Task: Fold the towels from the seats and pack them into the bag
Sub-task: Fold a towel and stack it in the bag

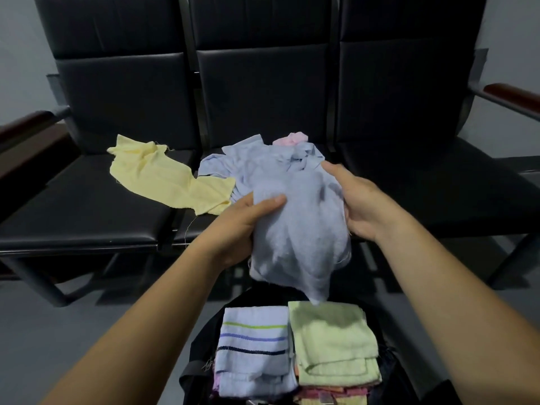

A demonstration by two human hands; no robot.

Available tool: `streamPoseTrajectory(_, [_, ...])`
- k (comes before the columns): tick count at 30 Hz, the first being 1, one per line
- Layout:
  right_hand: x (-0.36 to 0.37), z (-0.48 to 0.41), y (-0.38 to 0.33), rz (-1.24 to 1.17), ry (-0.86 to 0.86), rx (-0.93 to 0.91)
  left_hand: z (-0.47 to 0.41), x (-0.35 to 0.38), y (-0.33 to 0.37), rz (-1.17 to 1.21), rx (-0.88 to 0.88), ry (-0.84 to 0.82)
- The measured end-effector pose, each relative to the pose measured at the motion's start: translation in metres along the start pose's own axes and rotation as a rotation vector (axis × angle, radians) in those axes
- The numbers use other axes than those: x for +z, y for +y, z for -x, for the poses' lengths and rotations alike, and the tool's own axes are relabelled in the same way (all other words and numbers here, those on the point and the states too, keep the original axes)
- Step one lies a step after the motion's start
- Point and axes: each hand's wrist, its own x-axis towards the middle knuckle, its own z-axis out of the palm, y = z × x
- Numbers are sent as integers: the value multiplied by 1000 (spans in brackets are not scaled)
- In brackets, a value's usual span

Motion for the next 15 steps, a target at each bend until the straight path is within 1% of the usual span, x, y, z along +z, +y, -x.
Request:
streamPoseTrajectory(2, [-4,0,4,45,-69,42,-3,1,2,102,54,83])
streamPoseTrajectory(4, [-7,-2,12,2,-133,26,-5,3,6,151,99,140])
streamPoseTrajectory(6, [-11,-4,15,-77,-155,0,-4,4,8,158,128,167])
streamPoseTrajectory(8, [-12,-5,16,-65,-198,-21,-4,1,8,134,141,174])
streamPoseTrajectory(9, [-12,-5,17,-35,-198,-29,-4,-3,9,87,142,167])
streamPoseTrajectory(11, [-12,-6,16,40,-93,-71,-4,-12,11,-117,138,149])
streamPoseTrajectory(13, [-12,-6,17,111,35,-176,-5,-23,12,-352,132,101])
streamPoseTrajectory(15, [-13,-8,18,132,85,-295,-5,-31,11,-438,118,92])
